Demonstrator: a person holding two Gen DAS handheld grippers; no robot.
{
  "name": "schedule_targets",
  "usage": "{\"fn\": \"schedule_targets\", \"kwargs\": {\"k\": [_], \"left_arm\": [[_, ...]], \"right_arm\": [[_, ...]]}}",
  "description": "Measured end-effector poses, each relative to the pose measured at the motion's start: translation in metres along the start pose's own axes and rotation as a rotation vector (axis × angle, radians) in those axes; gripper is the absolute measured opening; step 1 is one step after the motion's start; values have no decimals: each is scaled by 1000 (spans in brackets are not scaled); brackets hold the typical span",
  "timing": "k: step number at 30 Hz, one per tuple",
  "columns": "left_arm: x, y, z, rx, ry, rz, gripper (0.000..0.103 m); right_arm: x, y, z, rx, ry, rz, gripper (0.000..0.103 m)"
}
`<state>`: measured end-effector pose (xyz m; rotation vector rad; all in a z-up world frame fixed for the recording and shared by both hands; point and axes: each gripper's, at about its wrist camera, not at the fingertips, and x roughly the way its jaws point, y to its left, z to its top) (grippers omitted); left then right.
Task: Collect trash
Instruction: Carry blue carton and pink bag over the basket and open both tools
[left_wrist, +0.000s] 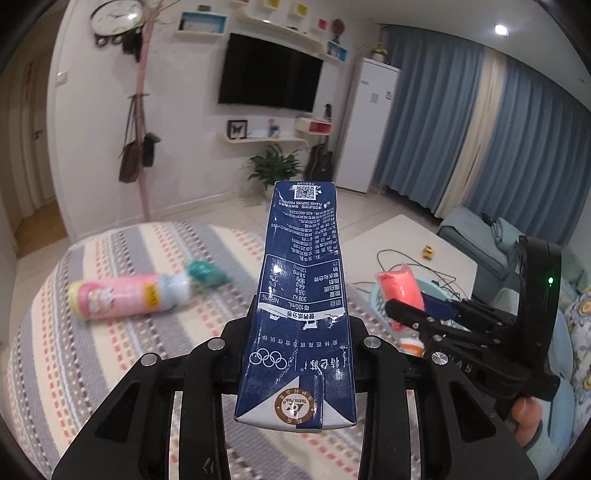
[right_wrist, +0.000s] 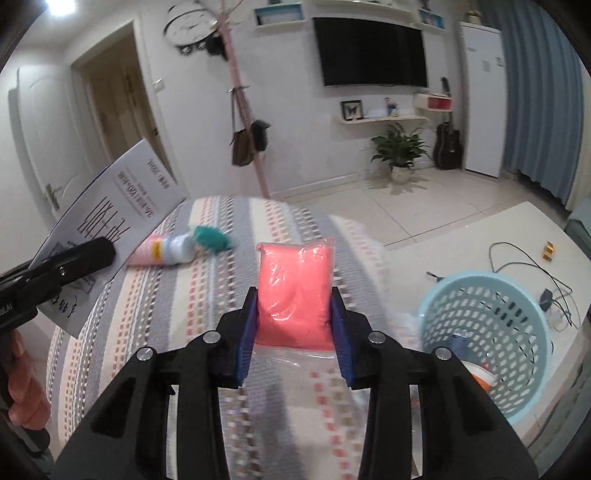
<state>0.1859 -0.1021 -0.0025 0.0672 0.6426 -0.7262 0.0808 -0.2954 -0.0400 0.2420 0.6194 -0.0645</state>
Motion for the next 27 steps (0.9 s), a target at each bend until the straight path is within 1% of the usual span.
{"fn": "schedule_targets", "kwargs": {"k": [3,6,9,12,15,18,21,24,27], "left_arm": [[6,-16,9,22,2,-23,32],[15,-44,22,57,-5,-54,32],[25,-69,27,93,-7,-81,32],[43,-95,32,126,7,-123,32],[71,-128,31,148,46,-167,32],[103,-151,26,156,98,-203,32],[134,-168,19,150,157,-228,32],[161,-180,11,149,206,-230,32],[181,-187,2,145,250,-237,32]], "right_arm": [[-13,-22,2,30,-29,-28,34],[-26,-50,4,70,-52,-65,34],[-37,-81,4,112,-73,-98,34],[-39,-109,0,149,-73,-144,34],[-36,-143,-7,206,-52,-178,34],[-32,-168,-16,244,-30,-205,34],[-26,-191,-25,279,-2,-230,34],[-17,-216,-35,319,34,-250,34],[-7,-230,-46,349,71,-262,34]]}}
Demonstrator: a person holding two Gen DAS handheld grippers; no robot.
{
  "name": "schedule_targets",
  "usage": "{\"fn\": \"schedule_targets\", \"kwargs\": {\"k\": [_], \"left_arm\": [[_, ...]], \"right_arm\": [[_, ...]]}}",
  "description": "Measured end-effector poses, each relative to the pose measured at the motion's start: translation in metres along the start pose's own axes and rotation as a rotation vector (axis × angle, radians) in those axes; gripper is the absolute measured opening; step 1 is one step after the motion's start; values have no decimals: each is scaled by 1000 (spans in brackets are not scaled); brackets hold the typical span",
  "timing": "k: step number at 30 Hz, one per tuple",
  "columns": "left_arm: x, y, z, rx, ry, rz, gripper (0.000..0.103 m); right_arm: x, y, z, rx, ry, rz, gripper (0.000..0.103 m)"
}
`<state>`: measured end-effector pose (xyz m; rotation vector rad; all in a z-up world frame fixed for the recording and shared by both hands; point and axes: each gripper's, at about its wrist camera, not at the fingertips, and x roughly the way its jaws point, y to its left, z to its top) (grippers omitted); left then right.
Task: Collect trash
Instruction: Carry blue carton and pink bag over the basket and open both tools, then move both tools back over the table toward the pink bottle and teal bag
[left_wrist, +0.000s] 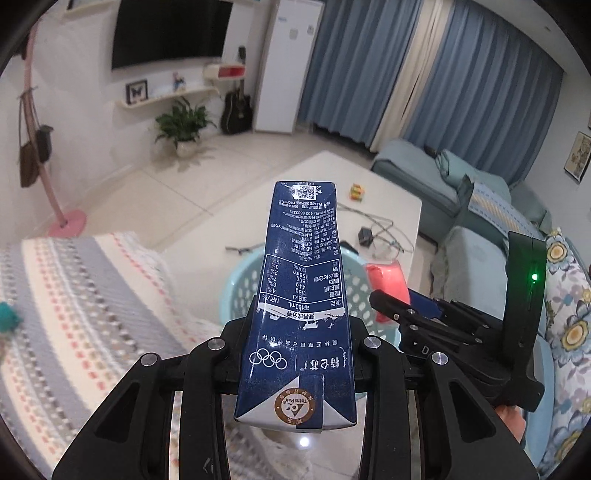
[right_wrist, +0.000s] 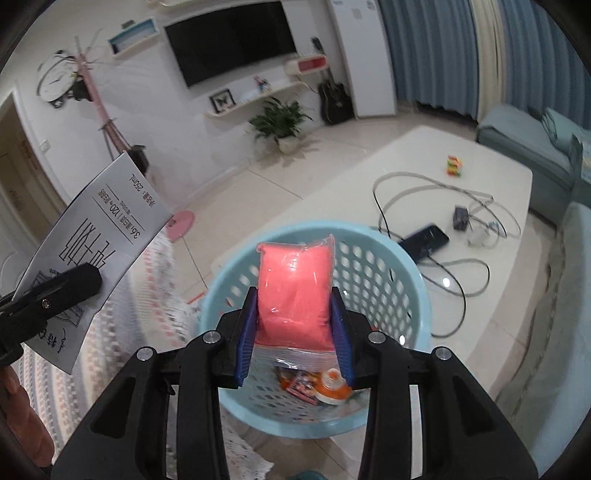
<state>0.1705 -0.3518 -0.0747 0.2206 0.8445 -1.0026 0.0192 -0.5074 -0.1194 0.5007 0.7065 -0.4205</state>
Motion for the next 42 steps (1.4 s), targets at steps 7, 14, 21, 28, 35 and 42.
{"fn": "schedule_targets", "kwargs": {"k": [7,14,21,28,35,42], "left_arm": [[42,-6,-4,-21,72,-24,32],[52,-7,0,-42,79,-42,41],[37,-5,-3,-41,44,-52,59],[14,0,-3,-59,5,-56,61],[-23,12,-6,-87,-56,-39,61],[-83,34,-14,-128,-156,0,61]], "right_arm": [[27,-22,-16,41,81,-31,34],[29,-20,-13,33,86,-29,36],[23,-16,-8,30,65,-15,54],[10,-13,-6,32,49,-3,54],[-13,4,-2,6,8,21,54],[-36,42,1,-54,-32,67,54]]}}
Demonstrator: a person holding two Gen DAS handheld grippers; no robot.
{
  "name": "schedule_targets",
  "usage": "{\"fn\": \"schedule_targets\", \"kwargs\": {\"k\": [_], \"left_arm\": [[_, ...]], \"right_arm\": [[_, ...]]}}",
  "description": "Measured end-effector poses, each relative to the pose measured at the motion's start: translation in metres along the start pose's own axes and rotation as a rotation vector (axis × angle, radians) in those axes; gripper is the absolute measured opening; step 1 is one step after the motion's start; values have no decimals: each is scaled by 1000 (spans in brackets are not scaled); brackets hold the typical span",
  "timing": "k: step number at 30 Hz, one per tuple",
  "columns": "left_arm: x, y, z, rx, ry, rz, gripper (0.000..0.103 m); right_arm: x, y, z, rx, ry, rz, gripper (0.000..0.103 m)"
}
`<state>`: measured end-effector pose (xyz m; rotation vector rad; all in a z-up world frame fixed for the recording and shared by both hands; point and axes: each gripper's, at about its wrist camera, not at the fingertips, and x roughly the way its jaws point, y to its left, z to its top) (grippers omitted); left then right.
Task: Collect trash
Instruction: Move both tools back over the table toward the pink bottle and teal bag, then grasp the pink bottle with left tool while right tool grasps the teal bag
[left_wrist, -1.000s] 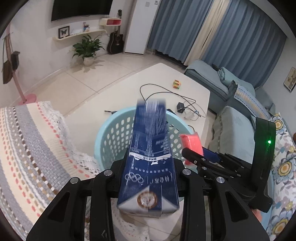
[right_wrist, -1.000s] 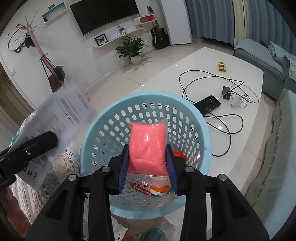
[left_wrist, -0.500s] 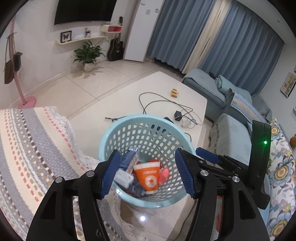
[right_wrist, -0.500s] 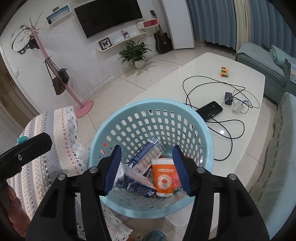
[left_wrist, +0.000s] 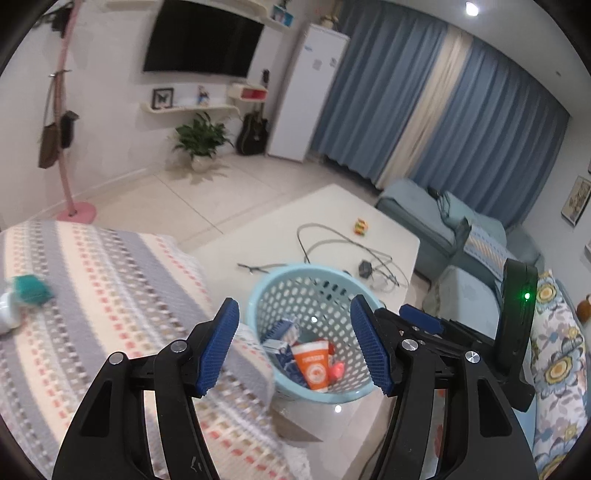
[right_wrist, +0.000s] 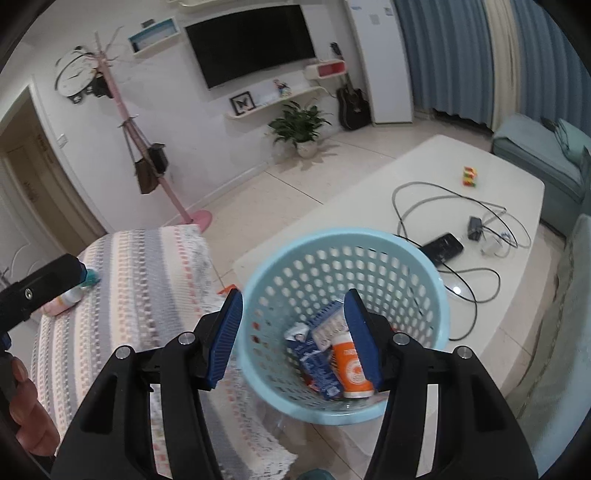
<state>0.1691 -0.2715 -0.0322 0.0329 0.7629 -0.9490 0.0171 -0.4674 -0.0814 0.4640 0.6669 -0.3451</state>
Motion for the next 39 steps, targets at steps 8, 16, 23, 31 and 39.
{"fn": "schedule_targets", "kwargs": {"k": [8,16,23,31,39], "left_arm": [[-85,40,-2,-79,-116,88,61],[-187,115,-23,-235,-251,239,61],[-252,193,-48,-371,-309,371,61],[-249,266,-47,-448,-256,448,61],[-185,325,-40,-483,-129,425,61]], "right_arm": [[-20,67,1,-90,-28,97,54],[-27,154,-4,-224,-28,190,58],[-27,238,-14,-379,-29,247,58],[12,319,-18,-503,-2,298,58],[87,351,-10,-525,90,299,58]]}}
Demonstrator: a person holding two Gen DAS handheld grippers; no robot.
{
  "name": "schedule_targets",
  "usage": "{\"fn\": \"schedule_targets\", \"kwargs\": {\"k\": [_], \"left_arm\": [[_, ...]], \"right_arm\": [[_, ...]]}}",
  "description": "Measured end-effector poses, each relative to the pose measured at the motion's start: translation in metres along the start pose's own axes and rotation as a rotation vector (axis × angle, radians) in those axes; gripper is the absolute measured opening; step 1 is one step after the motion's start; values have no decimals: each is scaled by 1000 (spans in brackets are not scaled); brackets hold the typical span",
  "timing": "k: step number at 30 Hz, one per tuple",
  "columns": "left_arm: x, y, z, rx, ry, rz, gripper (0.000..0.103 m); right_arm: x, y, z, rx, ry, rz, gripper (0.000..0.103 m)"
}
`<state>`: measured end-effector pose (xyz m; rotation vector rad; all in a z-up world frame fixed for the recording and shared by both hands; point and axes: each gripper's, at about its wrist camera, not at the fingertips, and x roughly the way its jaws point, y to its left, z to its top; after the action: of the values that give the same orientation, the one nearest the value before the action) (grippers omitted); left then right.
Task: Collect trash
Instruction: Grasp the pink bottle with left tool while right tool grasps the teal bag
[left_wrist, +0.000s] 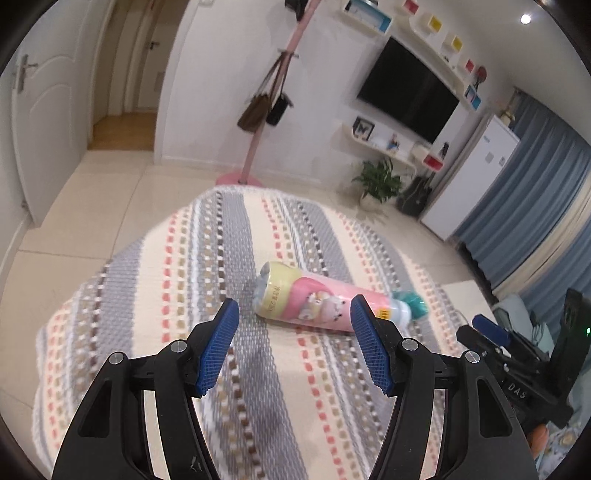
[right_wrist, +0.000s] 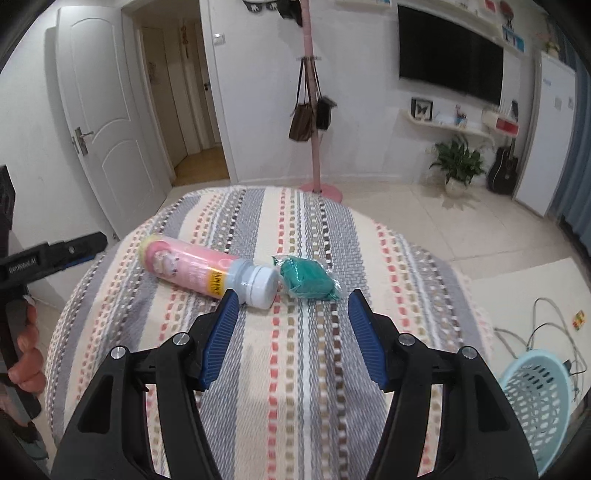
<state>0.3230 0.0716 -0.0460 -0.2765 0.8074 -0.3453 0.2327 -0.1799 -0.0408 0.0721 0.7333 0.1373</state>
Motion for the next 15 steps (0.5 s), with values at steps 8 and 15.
{"fn": "schedule_targets", "kwargs": {"k": [8,15], "left_arm": [[58,13,13,-6,70,4,61],[72,16,14,-7,90,-58,63]], "right_arm": [[58,-22,19,76,84,43,58],[95,-31,17,108,169,101,58]]}}
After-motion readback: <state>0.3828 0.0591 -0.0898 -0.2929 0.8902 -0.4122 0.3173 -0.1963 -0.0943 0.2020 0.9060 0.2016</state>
